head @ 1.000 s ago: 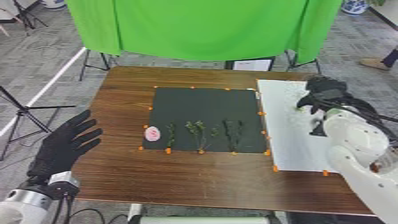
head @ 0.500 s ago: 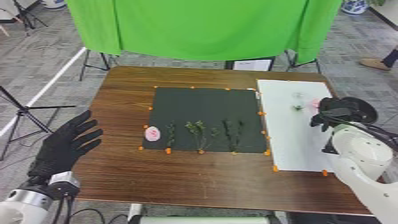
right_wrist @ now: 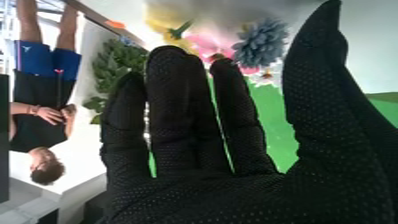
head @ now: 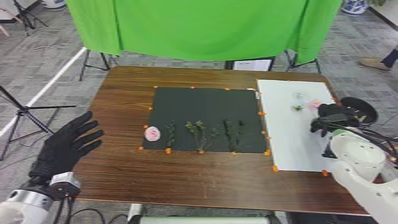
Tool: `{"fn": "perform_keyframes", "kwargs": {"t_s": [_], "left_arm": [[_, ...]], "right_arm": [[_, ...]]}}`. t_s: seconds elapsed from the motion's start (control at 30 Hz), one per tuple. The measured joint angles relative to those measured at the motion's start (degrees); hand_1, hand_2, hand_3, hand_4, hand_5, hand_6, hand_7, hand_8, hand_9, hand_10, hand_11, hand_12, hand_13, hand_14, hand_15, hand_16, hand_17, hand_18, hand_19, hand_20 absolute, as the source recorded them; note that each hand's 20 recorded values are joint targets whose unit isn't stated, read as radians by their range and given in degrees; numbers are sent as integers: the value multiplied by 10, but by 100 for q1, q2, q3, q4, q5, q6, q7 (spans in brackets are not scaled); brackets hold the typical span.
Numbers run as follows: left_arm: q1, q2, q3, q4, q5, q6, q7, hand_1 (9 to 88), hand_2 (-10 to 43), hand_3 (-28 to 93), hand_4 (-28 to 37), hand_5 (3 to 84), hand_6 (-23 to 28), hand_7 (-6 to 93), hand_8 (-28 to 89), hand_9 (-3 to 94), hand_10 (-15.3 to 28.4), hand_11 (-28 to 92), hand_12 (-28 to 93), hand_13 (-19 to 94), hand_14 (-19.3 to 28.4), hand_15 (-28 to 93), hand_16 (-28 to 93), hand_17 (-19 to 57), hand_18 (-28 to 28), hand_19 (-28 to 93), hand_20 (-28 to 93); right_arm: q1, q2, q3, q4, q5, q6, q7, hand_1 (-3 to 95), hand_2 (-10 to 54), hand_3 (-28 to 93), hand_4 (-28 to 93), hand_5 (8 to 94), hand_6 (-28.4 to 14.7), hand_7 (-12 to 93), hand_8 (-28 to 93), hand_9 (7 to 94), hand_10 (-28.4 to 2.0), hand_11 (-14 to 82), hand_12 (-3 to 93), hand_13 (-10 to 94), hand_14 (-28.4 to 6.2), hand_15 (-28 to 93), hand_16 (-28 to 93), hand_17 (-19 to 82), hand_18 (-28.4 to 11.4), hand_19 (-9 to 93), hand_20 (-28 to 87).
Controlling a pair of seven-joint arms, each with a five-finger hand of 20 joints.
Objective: Arrange flowers
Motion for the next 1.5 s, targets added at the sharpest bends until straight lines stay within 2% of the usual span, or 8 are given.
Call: {"fn": "perform_keyframes", "kwargs": {"t_s": [0.1,0.2,0.3,0.47,0.73,1.0,1.3,1.5], "left_arm": [[-2,0,5,0,0,0,-1,241,-17,700,-283,273,43,186,-105,230,114,196,177,171,162,322,0,-101,202,389,110],[-1,0,5,0,0,0,-1,241,-17,700,-283,272,42,187,-105,230,114,195,177,170,162,322,0,-101,202,389,109],[3,0,4,-1,1,1,-1,241,-16,699,-283,272,43,186,-105,230,114,197,178,171,161,322,0,-101,202,389,110],[5,-6,-3,-4,1,2,-1,242,-15,699,-283,272,43,186,-105,230,115,194,176,171,162,324,0,-100,202,389,109],[16,-12,-22,-9,2,4,0,244,-13,699,-283,272,42,187,-105,230,114,195,177,170,162,323,-1,-100,202,389,109],[22,-21,-23,-11,4,5,-5,245,-11,698,-283,272,43,188,-105,230,115,196,177,170,162,324,-1,-100,201,388,109],[-1,-20,21,-9,4,4,-37,245,-11,698,-283,272,42,189,-105,231,114,196,177,171,162,323,-1,-100,201,388,110],[-58,-9,69,0,4,5,-56,244,-11,699,-283,272,42,188,-106,230,114,195,176,171,162,323,0,-100,202,390,110]], "right_arm": [[87,-17,-65,45,2,15,-24,359,-95,889,-281,485,5,424,-153,589,-81,312,254,587,-53,675,324,215,-198,742,492],[171,-28,-162,103,-21,112,-26,451,-95,846,-280,603,22,484,-21,780,-61,159,426,667,-31,615,409,243,-192,738,487],[207,-44,-209,144,-40,232,-36,482,-95,845,-281,669,34,484,13,852,-47,141,469,718,-24,606,421,261,-189,739,485],[209,-64,-213,162,-93,304,-105,482,-95,858,-282,698,34,474,15,867,-42,143,472,734,-24,613,419,270,-187,744,487],[260,-65,-278,57,-187,852,-277,480,-95,864,-282,707,34,467,20,874,-40,141,479,740,-25,618,419,275,-188,749,488],[1002,-192,-982,-178,-149,1034,-460,477,-95,871,-283,708,32,465,23,876,-47,137,479,736,-25,615,426,274,-188,750,490],[2143,-996,-2041,-166,31,1130,-1083,476,-95,871,-283,712,32,458,28,876,-46,134,480,735,-25,615,426,273,-187,749,490],[2838,-1762,-2989,307,13,1110,-1372,474,-95,873,-283,713,32,457,28,877,-45,135,479,736,-25,614,426,273,-187,750,490]]}}
